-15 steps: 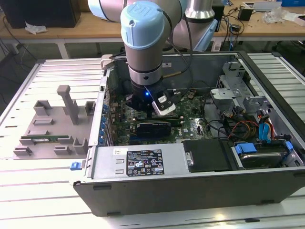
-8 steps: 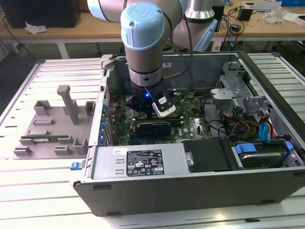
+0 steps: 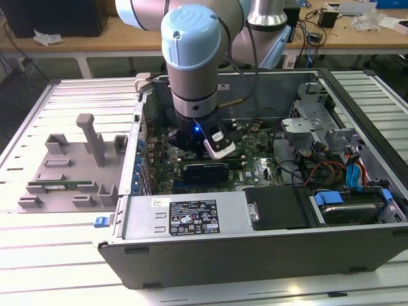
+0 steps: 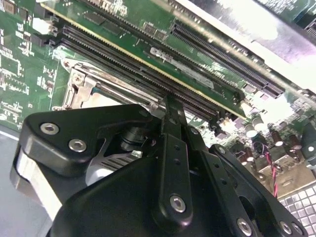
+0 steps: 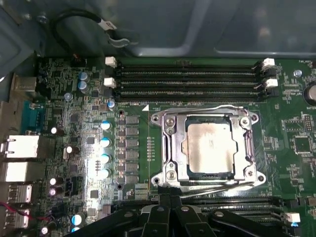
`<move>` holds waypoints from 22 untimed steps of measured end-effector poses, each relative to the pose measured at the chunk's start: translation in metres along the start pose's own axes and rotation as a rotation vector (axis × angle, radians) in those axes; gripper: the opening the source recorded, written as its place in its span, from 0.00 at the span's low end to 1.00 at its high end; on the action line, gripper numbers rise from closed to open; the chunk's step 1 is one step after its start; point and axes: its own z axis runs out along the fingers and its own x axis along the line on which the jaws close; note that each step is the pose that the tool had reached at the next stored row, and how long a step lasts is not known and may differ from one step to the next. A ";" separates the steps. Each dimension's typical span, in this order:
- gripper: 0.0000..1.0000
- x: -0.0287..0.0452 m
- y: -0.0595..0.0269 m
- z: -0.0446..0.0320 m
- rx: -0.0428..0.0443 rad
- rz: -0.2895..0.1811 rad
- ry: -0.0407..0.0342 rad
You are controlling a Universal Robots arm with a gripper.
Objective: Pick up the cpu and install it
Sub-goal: 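Install the second cpu locking lever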
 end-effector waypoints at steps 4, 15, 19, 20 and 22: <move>0.11 0.0005 -0.0006 0.0028 -0.0303 0.002 0.0001; 0.11 0.0079 -0.0013 0.0052 -0.0455 0.002 -0.0005; 0.11 0.0116 -0.0017 0.0064 -0.0454 0.002 -0.0007; 0.11 0.0121 -0.0018 0.0068 -0.0454 0.002 -0.0007; 0.11 0.0130 -0.0019 0.0074 -0.0453 0.002 -0.0006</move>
